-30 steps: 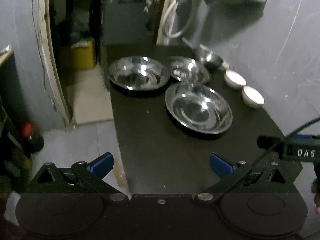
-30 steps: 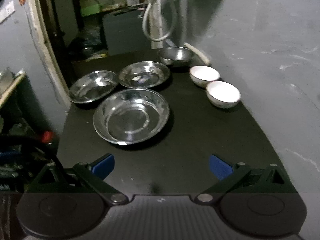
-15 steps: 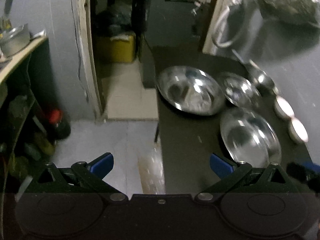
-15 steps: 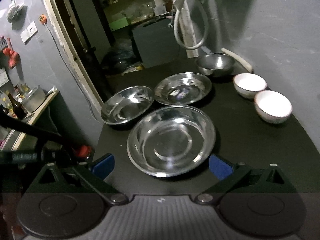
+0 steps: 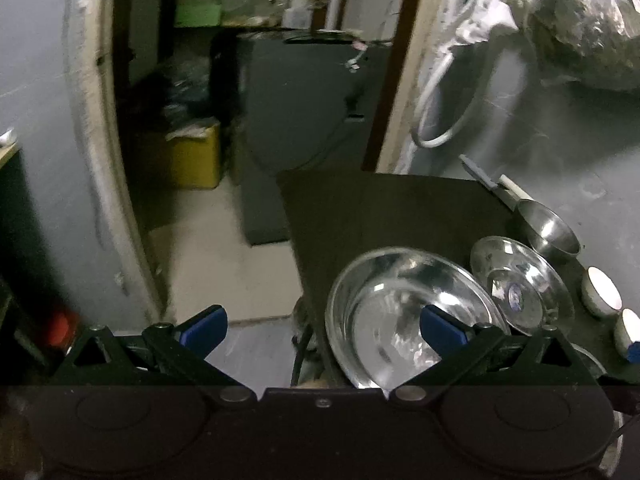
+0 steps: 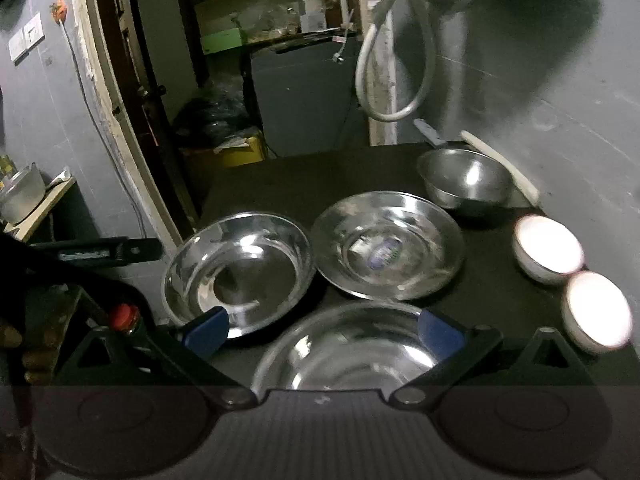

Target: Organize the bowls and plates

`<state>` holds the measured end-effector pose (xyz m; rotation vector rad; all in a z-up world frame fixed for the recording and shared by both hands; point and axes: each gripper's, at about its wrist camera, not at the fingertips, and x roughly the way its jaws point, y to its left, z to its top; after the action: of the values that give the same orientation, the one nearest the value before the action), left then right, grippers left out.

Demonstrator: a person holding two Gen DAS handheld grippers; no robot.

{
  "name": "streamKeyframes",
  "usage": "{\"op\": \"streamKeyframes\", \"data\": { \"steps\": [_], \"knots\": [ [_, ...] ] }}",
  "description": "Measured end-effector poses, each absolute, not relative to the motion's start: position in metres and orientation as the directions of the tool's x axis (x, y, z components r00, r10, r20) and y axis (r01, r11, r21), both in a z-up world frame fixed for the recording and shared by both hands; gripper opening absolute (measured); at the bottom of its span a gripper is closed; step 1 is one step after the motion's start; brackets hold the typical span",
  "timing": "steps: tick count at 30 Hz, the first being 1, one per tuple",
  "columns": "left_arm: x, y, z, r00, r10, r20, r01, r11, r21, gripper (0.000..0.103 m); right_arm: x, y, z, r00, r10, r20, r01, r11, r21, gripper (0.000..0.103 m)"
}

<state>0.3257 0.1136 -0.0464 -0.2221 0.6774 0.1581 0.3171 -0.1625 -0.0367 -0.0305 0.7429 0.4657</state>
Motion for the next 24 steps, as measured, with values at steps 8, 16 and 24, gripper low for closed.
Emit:
{"op": "streamKeyframes", "data": {
  "steps": [8, 16, 24],
  "knots": [
    [0.356, 0.123, -0.069, 0.776, -0.019, -0.630, -0.107, 0.981, -0.161, 0.097, 0.343, -0.129, -0.057, 0.618, 0.420, -0.665, -0.435, 0.887, 0.156, 0.099],
    [0.361, 0.130, -0.080, 0.771, -0.109, -0.627, -0.051, 0.971, -0.232, 0.077, 0.357, -0.114, -0.070, 0.598, 0.410, -0.689, -0.410, 0.895, 0.176, 0.083],
    [0.368, 0.132, -0.090, 0.745, -0.156, -0.648, -0.063, 0.952, -0.301, 0.040, 0.370, -0.104, -0.080, 0.581, 0.401, -0.709, -0.382, 0.903, 0.197, 0.065]
  ]
}}
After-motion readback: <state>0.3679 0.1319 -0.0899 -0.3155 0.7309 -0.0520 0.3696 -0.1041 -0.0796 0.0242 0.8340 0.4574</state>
